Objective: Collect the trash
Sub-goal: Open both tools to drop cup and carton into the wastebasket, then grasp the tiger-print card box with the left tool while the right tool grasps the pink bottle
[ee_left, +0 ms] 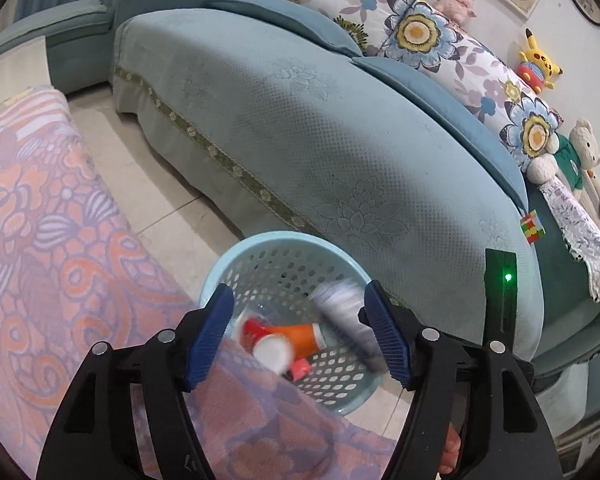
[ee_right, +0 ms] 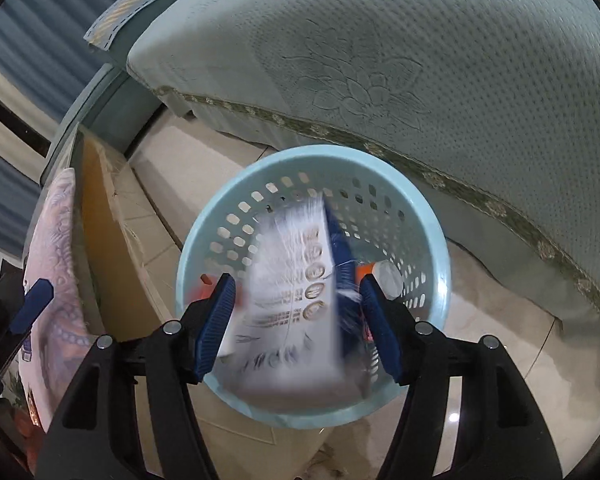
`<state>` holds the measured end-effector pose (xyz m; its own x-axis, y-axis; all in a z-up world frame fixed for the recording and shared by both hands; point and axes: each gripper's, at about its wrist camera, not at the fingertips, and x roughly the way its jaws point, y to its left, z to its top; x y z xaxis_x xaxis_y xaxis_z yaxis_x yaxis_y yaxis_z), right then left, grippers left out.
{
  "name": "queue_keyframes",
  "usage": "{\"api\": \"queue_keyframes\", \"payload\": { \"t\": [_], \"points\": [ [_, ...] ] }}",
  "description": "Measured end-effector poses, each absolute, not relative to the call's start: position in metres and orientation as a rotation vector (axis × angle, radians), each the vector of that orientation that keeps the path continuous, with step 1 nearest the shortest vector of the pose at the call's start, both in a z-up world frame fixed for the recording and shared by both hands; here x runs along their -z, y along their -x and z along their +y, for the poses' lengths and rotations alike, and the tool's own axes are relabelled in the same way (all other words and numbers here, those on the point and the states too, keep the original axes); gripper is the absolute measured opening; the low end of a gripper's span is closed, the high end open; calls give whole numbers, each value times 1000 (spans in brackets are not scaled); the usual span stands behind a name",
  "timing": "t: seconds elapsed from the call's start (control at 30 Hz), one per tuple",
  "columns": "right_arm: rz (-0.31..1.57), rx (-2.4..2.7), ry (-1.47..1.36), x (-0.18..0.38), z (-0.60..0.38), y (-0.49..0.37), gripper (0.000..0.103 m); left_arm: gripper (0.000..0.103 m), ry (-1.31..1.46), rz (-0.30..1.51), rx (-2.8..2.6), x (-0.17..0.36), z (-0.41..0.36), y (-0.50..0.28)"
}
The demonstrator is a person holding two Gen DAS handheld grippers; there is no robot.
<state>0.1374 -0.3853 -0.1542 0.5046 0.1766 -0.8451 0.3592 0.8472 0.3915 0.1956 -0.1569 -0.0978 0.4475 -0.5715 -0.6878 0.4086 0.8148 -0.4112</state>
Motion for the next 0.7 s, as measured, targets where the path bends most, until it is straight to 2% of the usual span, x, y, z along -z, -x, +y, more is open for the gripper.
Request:
{"api": "queue_keyframes", "payload": {
  "t": [0.3,0.7],
  "points": [
    [1002,91,-539,133,-380,-129,61,66,204,901,641,86,-150,-180],
    [819,-85,-321,49,-299,-121,61,69,265,758,597,30,-83,-135]
  ]
}}
